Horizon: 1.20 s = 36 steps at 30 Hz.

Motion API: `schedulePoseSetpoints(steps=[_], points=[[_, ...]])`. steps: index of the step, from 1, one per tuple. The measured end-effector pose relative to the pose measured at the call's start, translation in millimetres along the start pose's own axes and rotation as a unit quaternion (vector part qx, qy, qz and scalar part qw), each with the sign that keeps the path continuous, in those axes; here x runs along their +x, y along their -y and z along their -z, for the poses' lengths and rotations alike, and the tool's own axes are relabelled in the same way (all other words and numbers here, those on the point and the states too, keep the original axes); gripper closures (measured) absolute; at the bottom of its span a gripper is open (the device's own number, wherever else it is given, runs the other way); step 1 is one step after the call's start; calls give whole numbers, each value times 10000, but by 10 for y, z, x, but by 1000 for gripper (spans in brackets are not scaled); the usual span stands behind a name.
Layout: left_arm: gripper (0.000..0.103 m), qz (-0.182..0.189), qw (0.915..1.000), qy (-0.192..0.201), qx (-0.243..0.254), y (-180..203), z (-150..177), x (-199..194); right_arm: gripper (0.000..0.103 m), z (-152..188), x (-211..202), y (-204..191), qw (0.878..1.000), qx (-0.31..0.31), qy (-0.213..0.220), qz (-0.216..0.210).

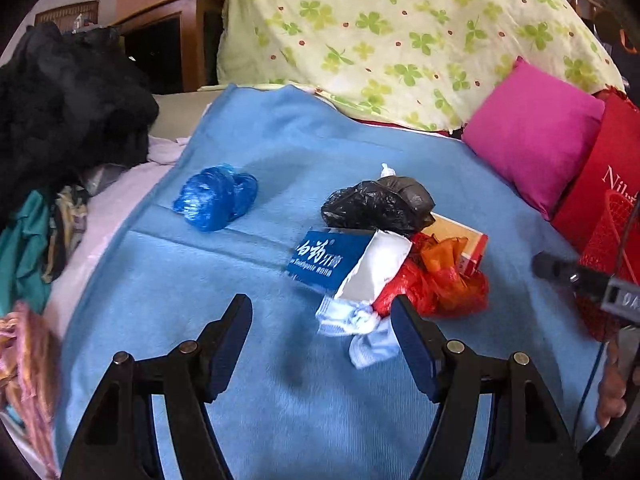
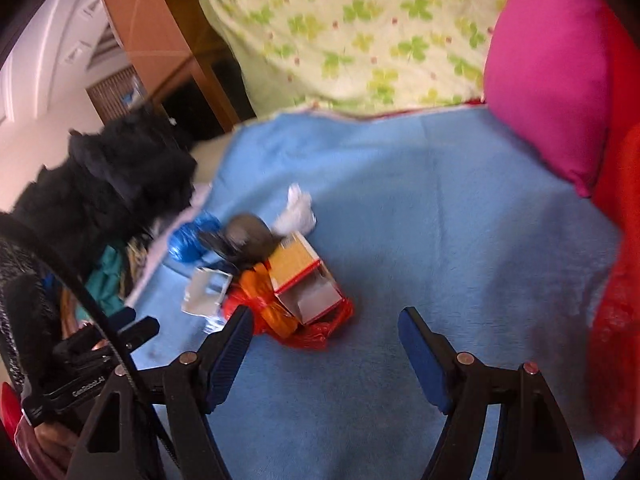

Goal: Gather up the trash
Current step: 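Grasp a white paper scrap with the left tool while the right tool grasps the orange-white medicine box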

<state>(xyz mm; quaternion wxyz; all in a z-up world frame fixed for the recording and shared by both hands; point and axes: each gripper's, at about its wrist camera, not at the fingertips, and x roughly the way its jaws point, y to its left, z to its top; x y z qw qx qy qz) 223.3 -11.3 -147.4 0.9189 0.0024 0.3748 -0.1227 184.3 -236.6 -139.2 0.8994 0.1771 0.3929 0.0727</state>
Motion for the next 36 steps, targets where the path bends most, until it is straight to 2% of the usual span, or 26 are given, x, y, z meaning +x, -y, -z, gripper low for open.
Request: schedulePoseSetpoints(steps=[3, 6, 10, 14, 16, 18, 19, 20, 27, 32, 36], points=[[37, 211, 9997, 37, -110, -33, -43, 104, 25, -41, 214, -87, 9996, -257, -71, 89], [42, 359, 9994, 25, -1, 1, -70, 189, 25, -124, 393, -130, 9989, -446, -95, 126], [60, 463, 9987, -138, 133, 70, -90, 342, 25, -183, 577, -181, 9978, -606, -214, 130], [72, 278, 9991, -269, 174, 55, -98, 471, 25, -187, 732, -311, 9953, -886, -349, 149], [83, 307, 9989, -352, 80, 8, -97, 518, 25, -177, 813, -364, 9940, -992, -431, 166], [86, 408, 9984, -382, -83, -70, -99, 545, 26, -170, 862, -397, 9932, -1063, -423, 221], [87, 398, 9984, -376, -123, -92, -95, 543, 35, -168, 873, -404, 9931, -1072, -409, 237], [88, 391, 9985, -359, -145, -113, -93, 537, 53, -169, 885, -411, 9932, -1062, -439, 202], [96, 396, 9985, -218, -294, -249, -110, 422, 56, -150, 741, -431, 9942, -1004, -344, 178], [96, 322, 9993, 80, -175, -264, -123, 190, 57, -178, 396, -393, 9974, -720, -29, 28], [96, 443, 9986, 190, -201, -266, -93, 11, 57, -154, 61, -386, 9974, -674, 227, -116]])
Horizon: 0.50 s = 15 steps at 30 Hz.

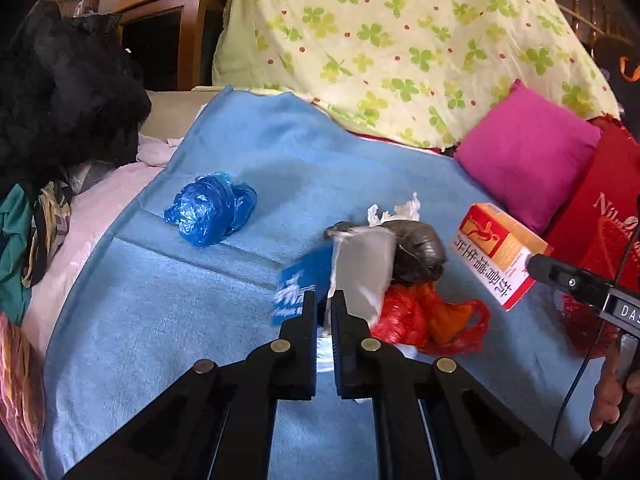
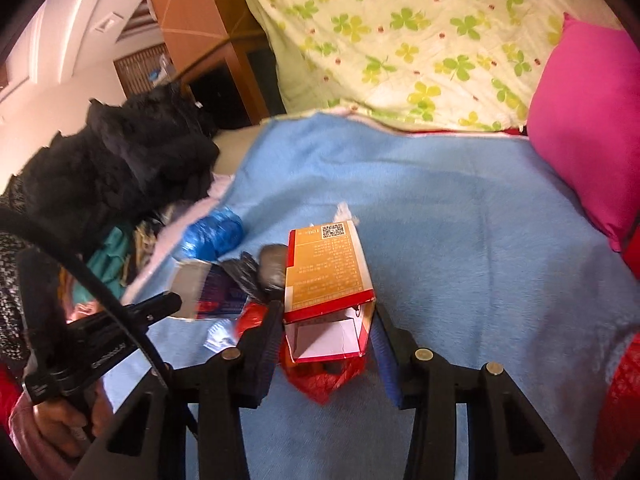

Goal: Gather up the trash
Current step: 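Grasp a white paper scrap with the left tool while the right tool grasps the orange-white medicine box, then drop the paper scrap into the basket with the left tool while the right tool carries the box there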

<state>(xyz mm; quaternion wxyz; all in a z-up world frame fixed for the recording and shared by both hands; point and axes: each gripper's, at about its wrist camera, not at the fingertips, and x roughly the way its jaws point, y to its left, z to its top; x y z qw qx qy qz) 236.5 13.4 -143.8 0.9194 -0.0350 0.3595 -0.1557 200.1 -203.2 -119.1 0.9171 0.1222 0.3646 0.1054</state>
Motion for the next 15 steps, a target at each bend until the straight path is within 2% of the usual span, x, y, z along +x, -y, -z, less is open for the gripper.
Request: schedulePoseSetpoints(steps=[5, 9, 11, 15], points=[[96, 47, 9998, 127, 144, 117, 27, -177, 57, 38, -351, 7, 9994, -74, 332, -51], [96, -7, 9992, 247, 313, 350, 96, -337, 57, 104, -652, 61, 9978, -141, 643, 93], [96, 42, 9993, 240, 279, 447, 140, -386, 57, 150, -811, 107, 9965, -97, 817, 129], [96, 101, 9986, 93, 512, 810, 174, -450, 57, 258, -1153, 243, 9931, 74, 1162, 151]])
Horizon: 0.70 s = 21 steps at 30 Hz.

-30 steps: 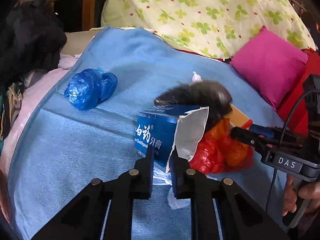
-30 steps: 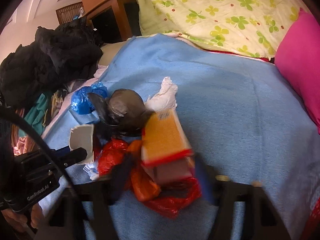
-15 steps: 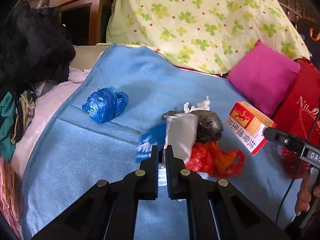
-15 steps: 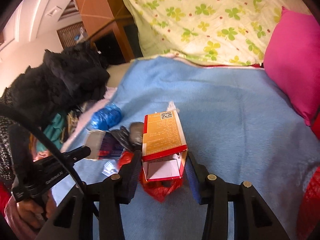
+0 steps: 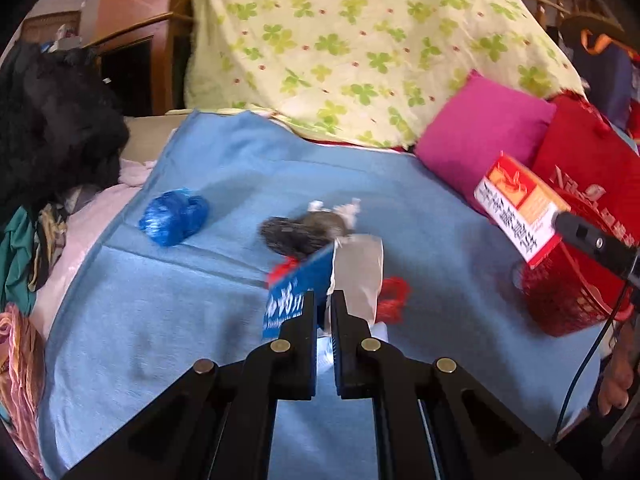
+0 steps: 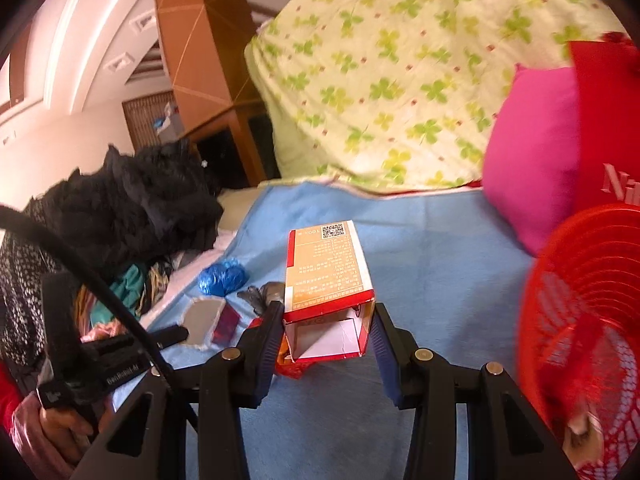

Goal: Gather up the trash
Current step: 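Drop the paper scrap into the basket with the left tool while the right tool carries the box there, then grasp the blue toothpaste box with the left tool while the right tool holds the orange box over the basket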

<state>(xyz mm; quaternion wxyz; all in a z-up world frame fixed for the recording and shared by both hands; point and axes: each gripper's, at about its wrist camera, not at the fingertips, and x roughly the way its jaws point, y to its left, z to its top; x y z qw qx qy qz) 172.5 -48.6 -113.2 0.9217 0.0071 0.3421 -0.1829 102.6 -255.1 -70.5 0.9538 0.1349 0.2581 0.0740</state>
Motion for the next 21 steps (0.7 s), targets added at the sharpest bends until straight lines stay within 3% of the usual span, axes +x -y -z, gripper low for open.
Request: schedulePoseSetpoints(steps=[8, 18, 21], points=[[96, 27, 9974, 374, 609, 667, -249, -331, 57, 19, -551, 326, 9980, 314, 539, 139], [96, 1176, 9898, 440, 668, 1100, -420, -519, 57, 29, -1068, 827, 9914, 759, 1026, 299], [96, 1281, 9874, 498, 789, 1271, -448, -541, 57, 41, -1207, 946, 9888, 845, 1173, 363]])
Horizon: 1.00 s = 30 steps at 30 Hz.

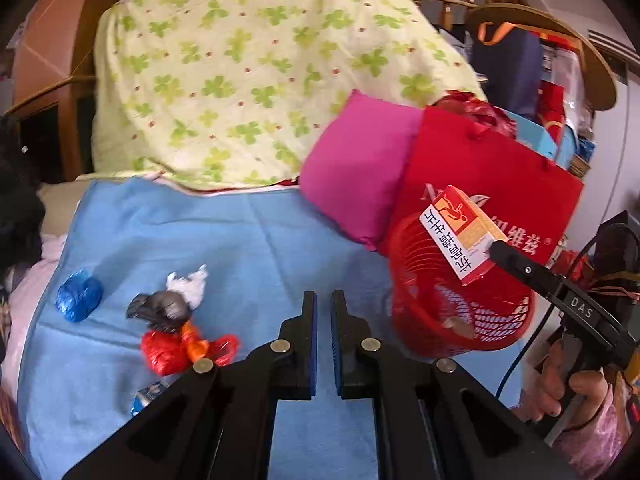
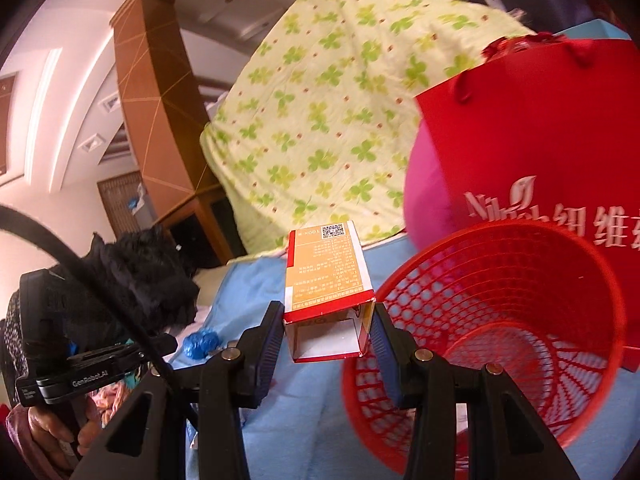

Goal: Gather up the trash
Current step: 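Grasp the blue toothpaste box with the left tool while the right tool holds the orange box over the basket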

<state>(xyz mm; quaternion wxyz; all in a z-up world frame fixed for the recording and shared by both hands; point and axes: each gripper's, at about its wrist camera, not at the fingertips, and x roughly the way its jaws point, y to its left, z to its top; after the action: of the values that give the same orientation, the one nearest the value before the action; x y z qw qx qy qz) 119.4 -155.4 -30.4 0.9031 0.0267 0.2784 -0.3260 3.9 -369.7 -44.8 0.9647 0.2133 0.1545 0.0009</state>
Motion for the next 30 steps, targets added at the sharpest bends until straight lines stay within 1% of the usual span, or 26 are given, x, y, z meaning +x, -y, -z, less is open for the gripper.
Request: schedulePoseSetpoints(steps=[2, 4, 6, 8, 11, 12, 13, 14, 15, 16, 18, 21, 23, 25, 26, 27, 29, 30], points=[[96, -3, 10000, 55, 75, 50, -39, 0, 57, -24, -64, 72, 10000, 56, 70, 40], [96, -90, 9999, 45, 90, 23, -48, -17, 57, -42, -111, 148, 9998, 136, 125, 84], [96, -395, 9992, 65, 33, -141, -34, -92, 57, -58, -134, 210, 9997, 207, 127, 100], [96, -693, 9975, 95, -131, -374, -8, -212, 57, -67, -167, 240, 9996, 237, 151, 93], [93, -1245, 9909, -59, -503, -836, 119, -378, 57, -86, -190, 208, 9996, 175, 208, 11], [89, -1459, 9872, -141, -623, -965, 181, -414, 57, -82, -192, 179, 9996, 149, 228, -12], [75, -1651, 9829, -246, -778, -1091, 266, -445, 57, -81, -194, 145, 9996, 110, 245, -50], [65, -1757, 9794, -350, -932, -1193, 352, -466, 57, -78, -192, 111, 9996, 69, 262, -68], [47, -1838, 9760, -410, -1090, -1273, 446, -488, 57, -70, -189, 76, 9996, 25, 278, -81], [41, -1890, 9738, -428, -1193, -1319, 512, -498, 57, -66, -181, 50, 9995, 1, 288, -84], [41, -1893, 9718, -565, -1287, -1344, 641, -456, 57, -50, -158, 2, 9995, -50, 288, -90], [35, -1686, 9686, -991, -1532, -1284, 829, -230, 57, -20, -76, -76, 9996, -112, 232, -85], [35, -1605, 9649, -1140, -1736, -1275, 891, -79, 57, 0, -33, -101, 9997, -128, 191, -84], [35, -1729, 9561, -1339, -1950, -1286, 953, 81, 57, 14, 1, -130, 9997, -126, 169, -102], [35, -1843, 9492, -1434, -2108, -1310, 989, 143, 57, 20, 20, -150, 9997, -138, 151, -126], [35, -1892, 9444, -1469, -2253, -1334, 1017, 178, 57, 17, 27, -157, 9997, -153, 147, -130], [35, -1881, 9345, -1431, -2662, -1389, 1101, 203, 57, 18, 53, -186, 9996, -201, 140, -123], [35, -1858, 9312, -1388, -2811, -1426, 1128, 210, 57, 23, 71, -194, 9996, -213, 114, -143]])
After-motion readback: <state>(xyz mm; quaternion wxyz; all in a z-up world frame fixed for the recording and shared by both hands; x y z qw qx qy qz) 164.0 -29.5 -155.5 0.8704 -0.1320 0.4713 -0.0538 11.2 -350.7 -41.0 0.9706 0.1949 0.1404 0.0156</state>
